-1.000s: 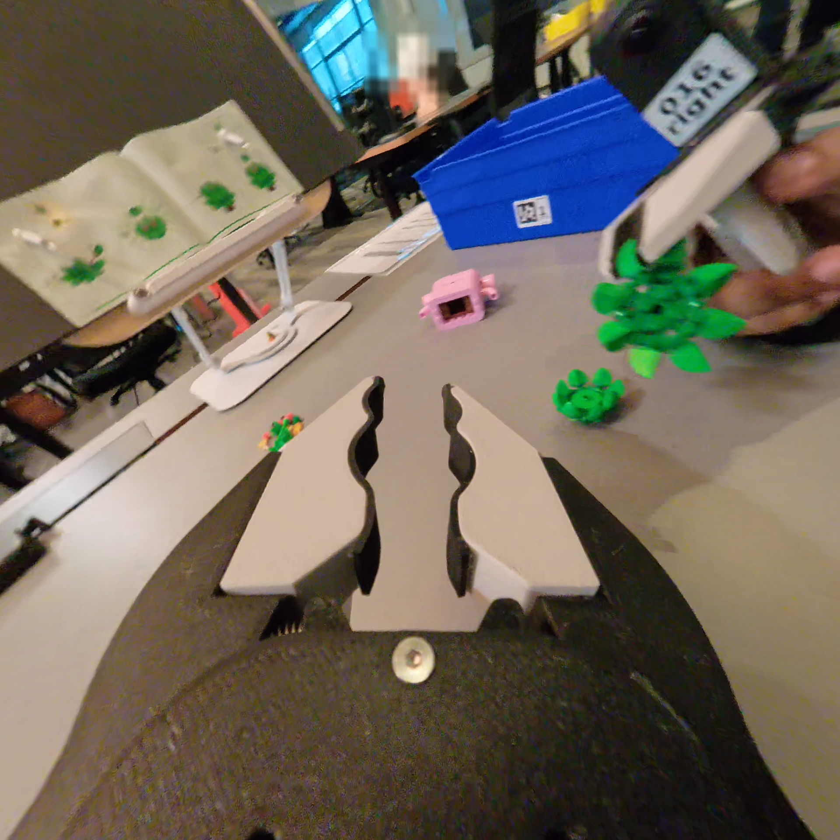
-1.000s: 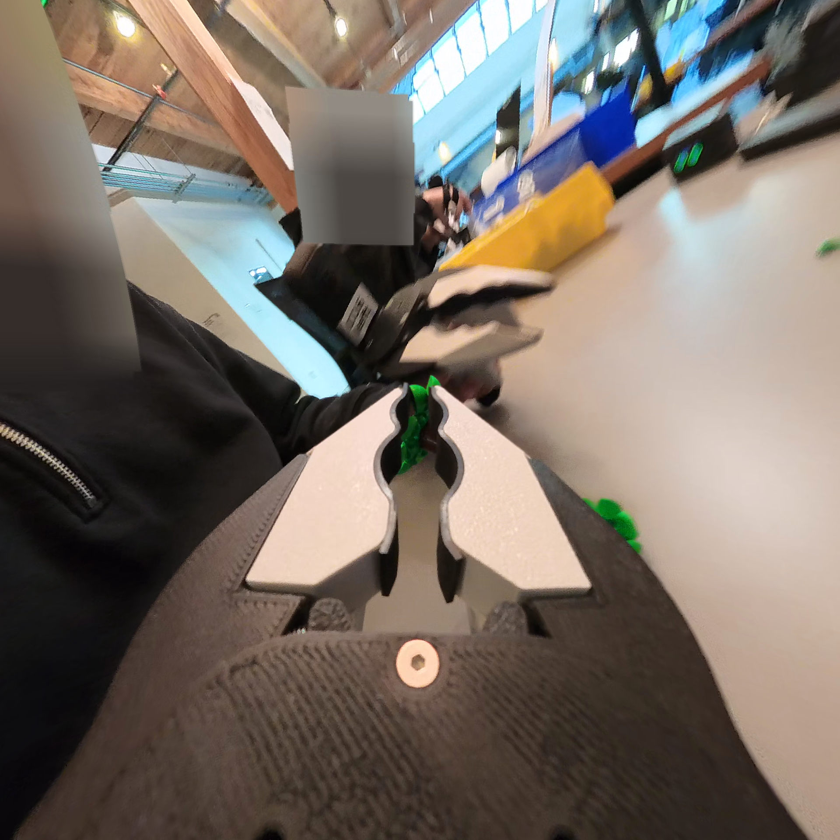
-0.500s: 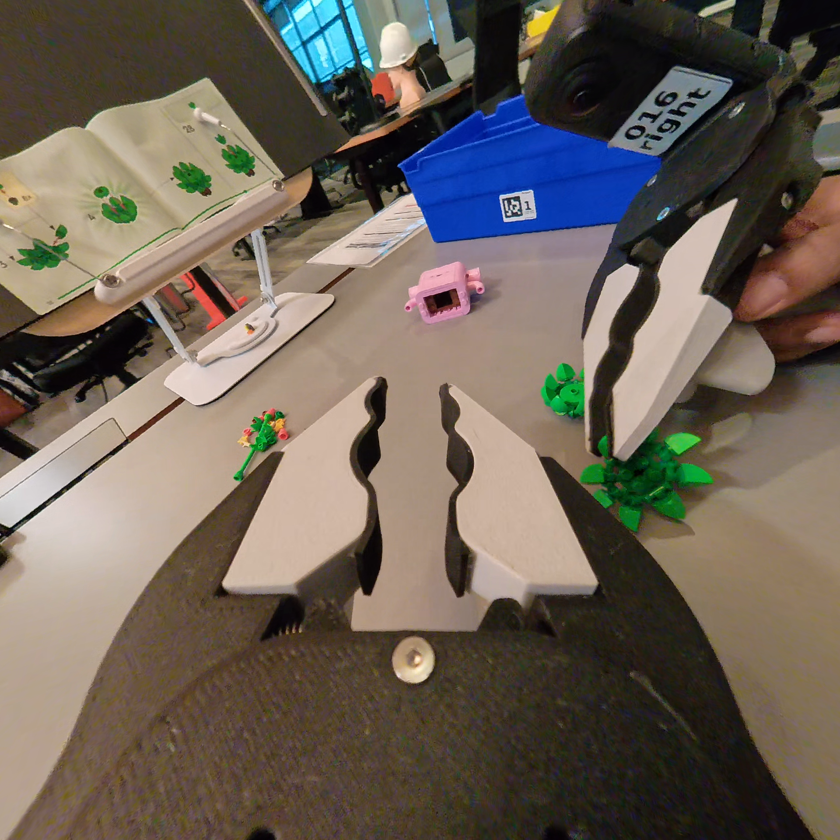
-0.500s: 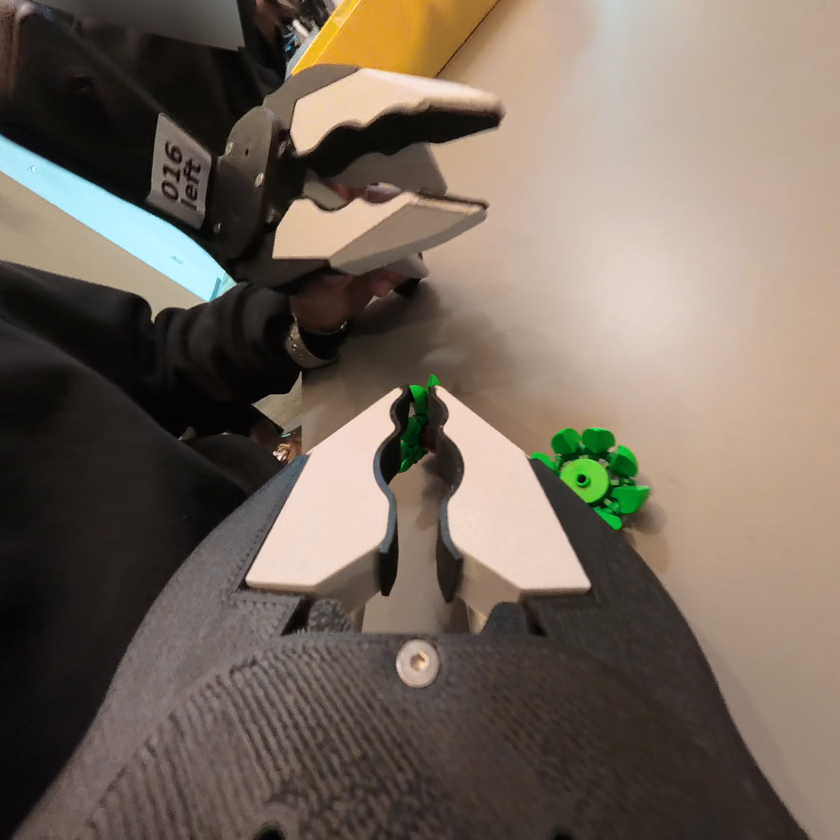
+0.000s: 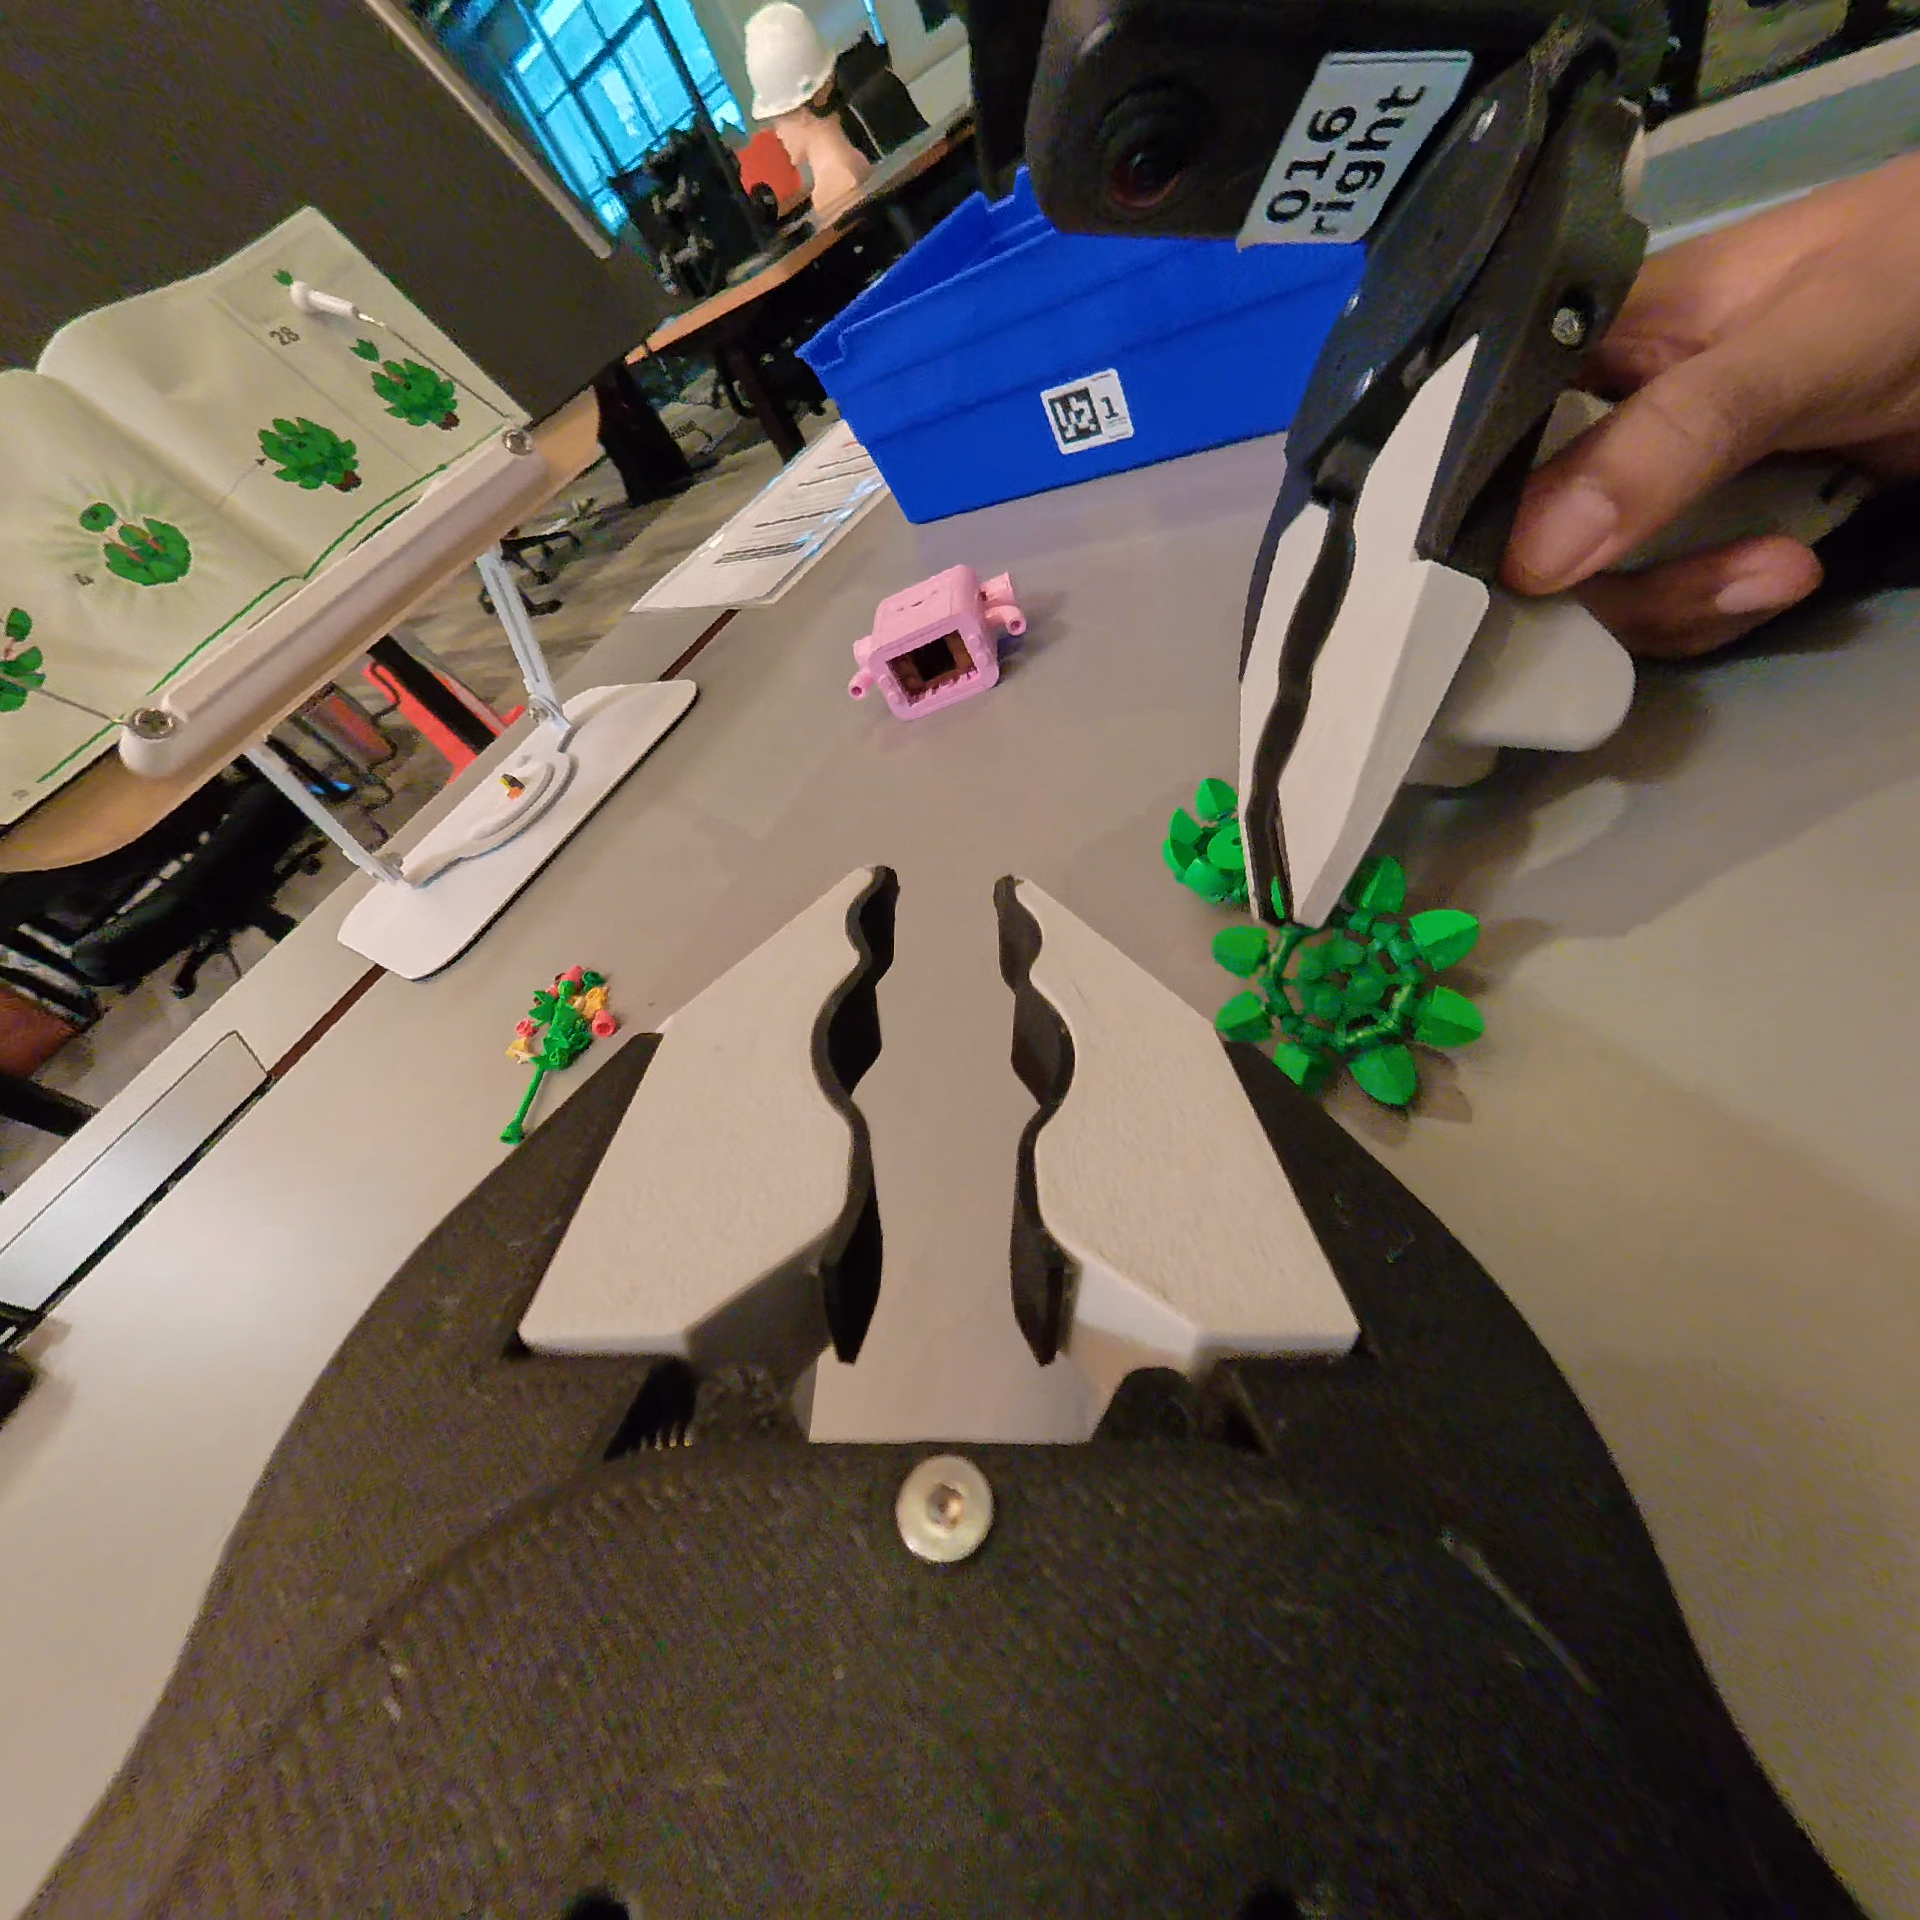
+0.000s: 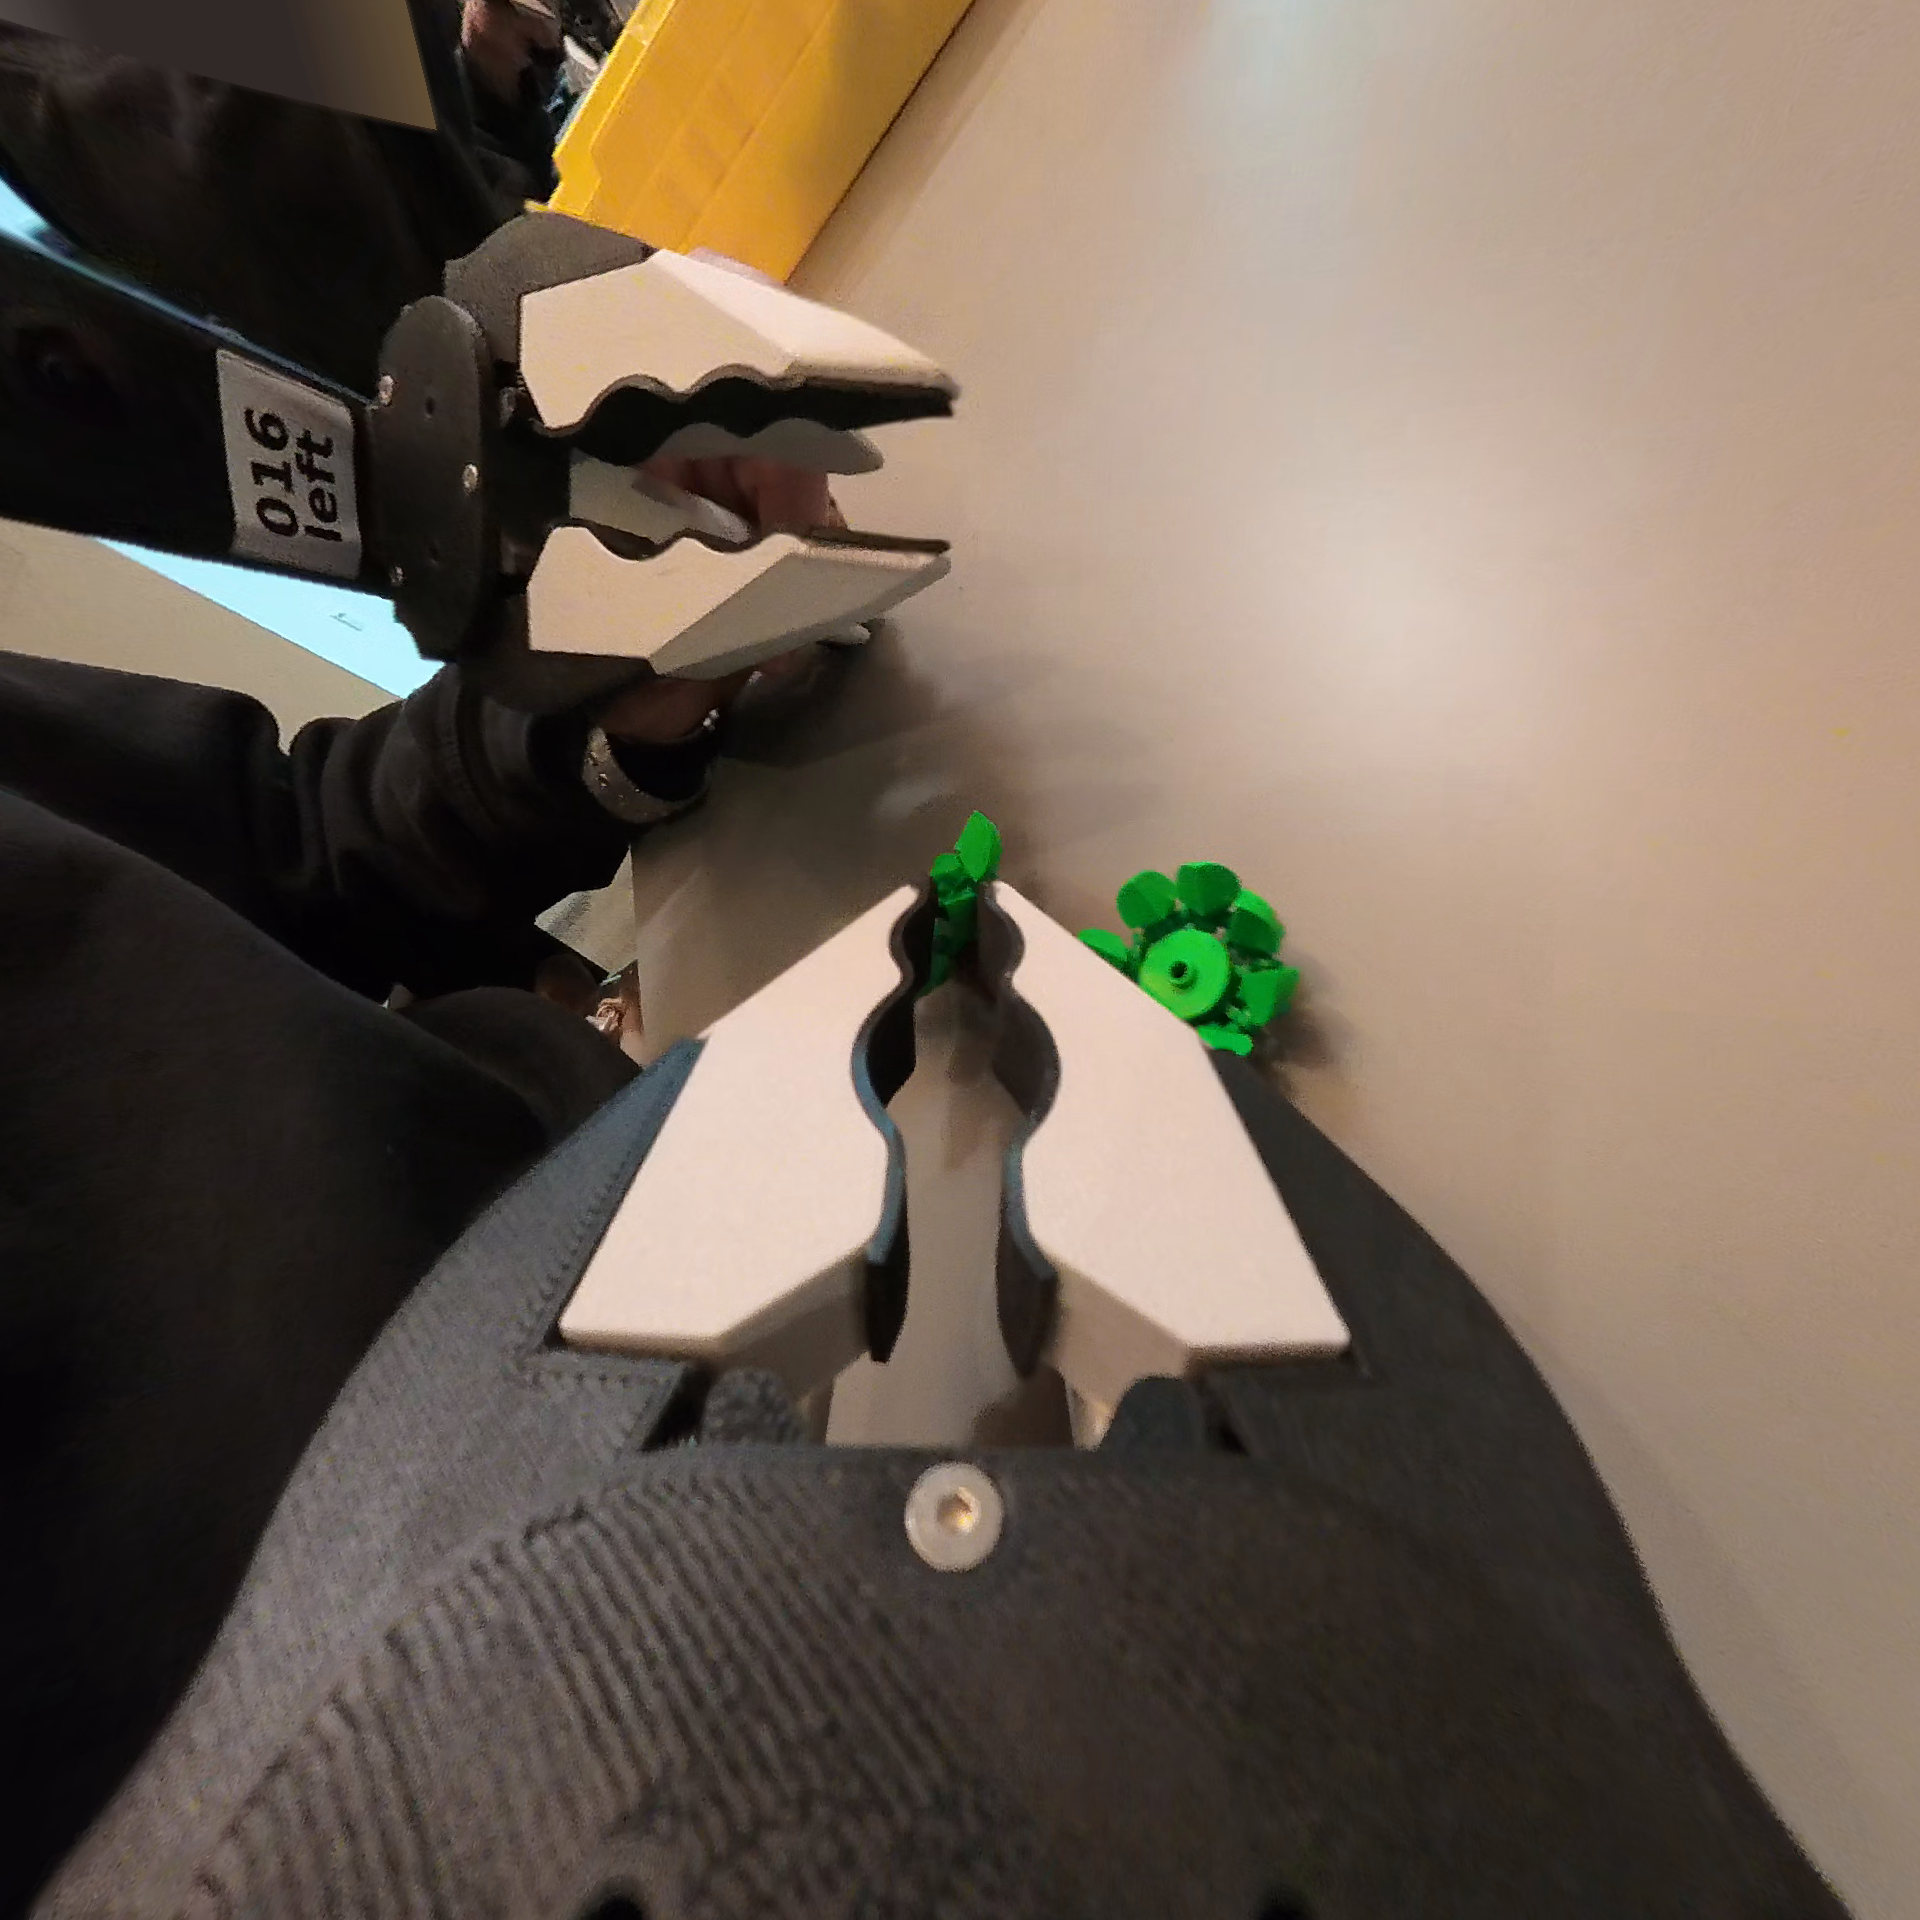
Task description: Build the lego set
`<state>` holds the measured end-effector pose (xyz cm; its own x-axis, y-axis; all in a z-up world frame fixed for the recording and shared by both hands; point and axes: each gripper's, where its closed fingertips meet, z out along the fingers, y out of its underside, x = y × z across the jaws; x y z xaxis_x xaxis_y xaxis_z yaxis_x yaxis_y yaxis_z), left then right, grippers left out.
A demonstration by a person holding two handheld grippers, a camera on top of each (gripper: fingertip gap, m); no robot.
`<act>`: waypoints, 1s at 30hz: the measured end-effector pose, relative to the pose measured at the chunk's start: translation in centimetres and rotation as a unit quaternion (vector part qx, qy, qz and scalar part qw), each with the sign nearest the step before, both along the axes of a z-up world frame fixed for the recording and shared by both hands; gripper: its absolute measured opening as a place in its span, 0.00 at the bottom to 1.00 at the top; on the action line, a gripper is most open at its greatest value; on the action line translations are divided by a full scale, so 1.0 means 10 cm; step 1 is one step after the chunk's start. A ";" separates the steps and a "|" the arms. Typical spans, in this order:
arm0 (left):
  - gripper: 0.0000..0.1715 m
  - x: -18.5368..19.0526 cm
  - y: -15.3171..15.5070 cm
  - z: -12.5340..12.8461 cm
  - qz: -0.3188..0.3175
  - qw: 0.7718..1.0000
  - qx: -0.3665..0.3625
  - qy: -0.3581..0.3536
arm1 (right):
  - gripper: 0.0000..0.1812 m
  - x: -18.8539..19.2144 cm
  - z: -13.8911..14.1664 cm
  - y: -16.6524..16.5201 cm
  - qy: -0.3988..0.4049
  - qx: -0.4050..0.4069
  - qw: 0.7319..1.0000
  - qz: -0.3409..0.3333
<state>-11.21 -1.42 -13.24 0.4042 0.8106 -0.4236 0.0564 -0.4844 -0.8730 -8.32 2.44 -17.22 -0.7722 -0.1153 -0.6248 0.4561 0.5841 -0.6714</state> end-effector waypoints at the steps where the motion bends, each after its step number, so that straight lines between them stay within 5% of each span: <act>1: 0.10 0.00 0.01 -0.01 0.000 1.000 -0.005 0.000 | 0.03 -0.03 -0.01 0.02 0.001 0.004 1.000 -0.003; 20: 0.09 0.00 0.05 -0.06 -0.002 0.999 -0.034 -0.002 | 0.07 -0.05 -0.04 0.14 0.005 0.012 1.000 0.019; 26: 0.09 0.00 0.07 -0.10 -0.004 0.999 -0.050 -0.002 | 0.06 -0.15 0.26 0.20 0.048 -0.082 0.995 0.019; 30: 0.09 0.00 0.08 -0.11 -0.004 0.998 -0.055 -0.003 | 0.14 -0.35 0.37 0.23 0.116 -0.130 0.984 -0.026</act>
<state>-11.24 -0.62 -14.32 0.4130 0.7556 -0.5084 0.0568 -0.5785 -0.8137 -11.87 4.71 -13.48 -0.9000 -0.2041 -0.3851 0.2976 0.3578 -0.8851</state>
